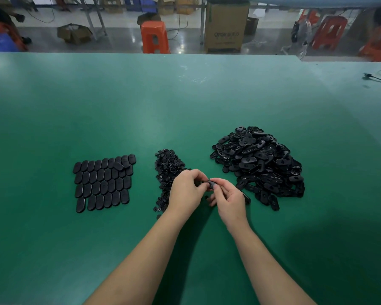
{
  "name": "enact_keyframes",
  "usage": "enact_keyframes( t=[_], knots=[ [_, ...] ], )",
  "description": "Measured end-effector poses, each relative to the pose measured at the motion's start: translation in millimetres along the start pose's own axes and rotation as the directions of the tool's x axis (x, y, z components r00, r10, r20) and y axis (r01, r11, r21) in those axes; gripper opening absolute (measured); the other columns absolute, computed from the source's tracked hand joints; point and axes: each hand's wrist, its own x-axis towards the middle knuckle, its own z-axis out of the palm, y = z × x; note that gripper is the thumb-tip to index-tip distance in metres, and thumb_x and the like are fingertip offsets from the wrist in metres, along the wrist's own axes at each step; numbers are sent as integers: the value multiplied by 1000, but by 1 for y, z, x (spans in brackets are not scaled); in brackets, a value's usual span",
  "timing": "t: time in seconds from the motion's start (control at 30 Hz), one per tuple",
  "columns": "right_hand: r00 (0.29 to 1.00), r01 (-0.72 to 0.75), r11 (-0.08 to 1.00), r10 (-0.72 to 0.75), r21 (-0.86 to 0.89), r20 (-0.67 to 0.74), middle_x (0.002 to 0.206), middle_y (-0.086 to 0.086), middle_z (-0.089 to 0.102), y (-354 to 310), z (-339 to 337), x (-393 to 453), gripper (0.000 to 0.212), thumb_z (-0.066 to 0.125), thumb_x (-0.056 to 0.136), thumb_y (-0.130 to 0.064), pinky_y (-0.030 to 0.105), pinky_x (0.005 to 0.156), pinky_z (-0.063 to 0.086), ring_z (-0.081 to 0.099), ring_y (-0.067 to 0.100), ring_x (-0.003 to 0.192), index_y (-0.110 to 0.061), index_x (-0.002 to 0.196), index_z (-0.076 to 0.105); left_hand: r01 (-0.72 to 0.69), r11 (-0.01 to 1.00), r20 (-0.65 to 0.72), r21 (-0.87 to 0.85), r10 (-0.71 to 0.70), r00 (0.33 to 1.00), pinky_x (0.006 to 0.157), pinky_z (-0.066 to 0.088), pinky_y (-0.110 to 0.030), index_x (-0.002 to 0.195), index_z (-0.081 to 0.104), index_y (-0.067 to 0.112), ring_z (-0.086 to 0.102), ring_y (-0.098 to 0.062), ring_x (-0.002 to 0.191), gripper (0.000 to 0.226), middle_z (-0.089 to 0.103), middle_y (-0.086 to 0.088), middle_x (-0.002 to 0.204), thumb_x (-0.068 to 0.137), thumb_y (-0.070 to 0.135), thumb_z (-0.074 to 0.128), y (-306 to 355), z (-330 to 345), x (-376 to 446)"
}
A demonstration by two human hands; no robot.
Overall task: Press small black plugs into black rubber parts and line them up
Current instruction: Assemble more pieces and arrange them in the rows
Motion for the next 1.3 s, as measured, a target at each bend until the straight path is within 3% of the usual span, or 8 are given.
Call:
enact_keyframes(
  t=[0.1, 0.23, 0.33, 0.47, 0.67, 1.1, 1.3],
  knots=[
    [1000, 3, 1000, -3, 19, 1, 75, -4, 73, 1, -1, 0, 25, 54, 102, -4, 25, 60, 55, 63, 11, 62, -24, 102, 69, 141, 978, 82, -151, -129, 988, 69, 50, -24, 93, 70, 26, 62, -8, 69, 18, 71, 7, 83, 80, 23, 82, -1, -2, 3],
    [1000, 7, 1000, -7, 15, 8, 73, -4, 70, 1, -1, 0, 20, 57, 101, -5, 25, 60, 54, 62, 11, 63, -21, 101, 68, 180, 946, 151, -270, -143, 978, 52, 45, -23, 79, 76, 21, 52, -6, 50, 8, 71, 4, 66, 79, 18, 83, -3, -4, 3],
    [1000, 4, 1000, -4, -1, -5, 73, -5, 70, 0, -1, 0, 21, 57, 100, -5, 23, 58, 53, 60, 8, 61, -23, 98, 68, 228, 913, 179, -337, -175, 968, 42, 38, -22, 81, 76, 19, 44, -10, 40, 7, 64, 9, 55, 84, 13, 78, -4, -3, 1],
    [1000, 1, 1000, -2, -24, -13, 74, -6, 69, 0, -1, 1, 21, 56, 101, -6, 24, 58, 53, 59, 7, 59, -23, 99, 68, 208, 938, 148, -278, -173, 974, 43, 42, -25, 79, 75, 21, 48, -12, 43, 6, 69, 6, 62, 84, 17, 77, -2, 0, 0],
    [1000, 6, 999, -7, -34, -14, 77, -6, 70, 2, -2, 2, 22, 55, 101, -5, 23, 57, 53, 59, 6, 58, -22, 99, 68, 185, 967, 107, -173, -168, 980, 51, 43, -23, 75, 73, 21, 49, -1, 46, 7, 69, 7, 67, 81, 22, 76, 1, 3, -1],
    [999, 37, 998, -38, -42, -20, 88, -5, 74, 4, -4, 1, 21, 61, 99, -10, 36, 73, 56, 67, 11, 79, -29, 95, 69, 101, 992, 59, -72, -96, 994, 60, 56, -35, 80, 68, 15, 60, -16, 54, 9, 70, 1, 75, 85, 22, 71, 13, 3, -8],
    [996, 50, 996, -55, -75, -70, 92, -14, 71, 5, -2, 3, 18, 60, 100, -11, 22, 82, 52, 68, 6, 91, -28, 97, 65, 16, 1000, 47, 10, -16, 999, 58, 39, -11, 90, 68, 20, 58, -2, 69, 3, 65, 12, 77, 91, 19, 66, 12, 9, -10]
  ],
)
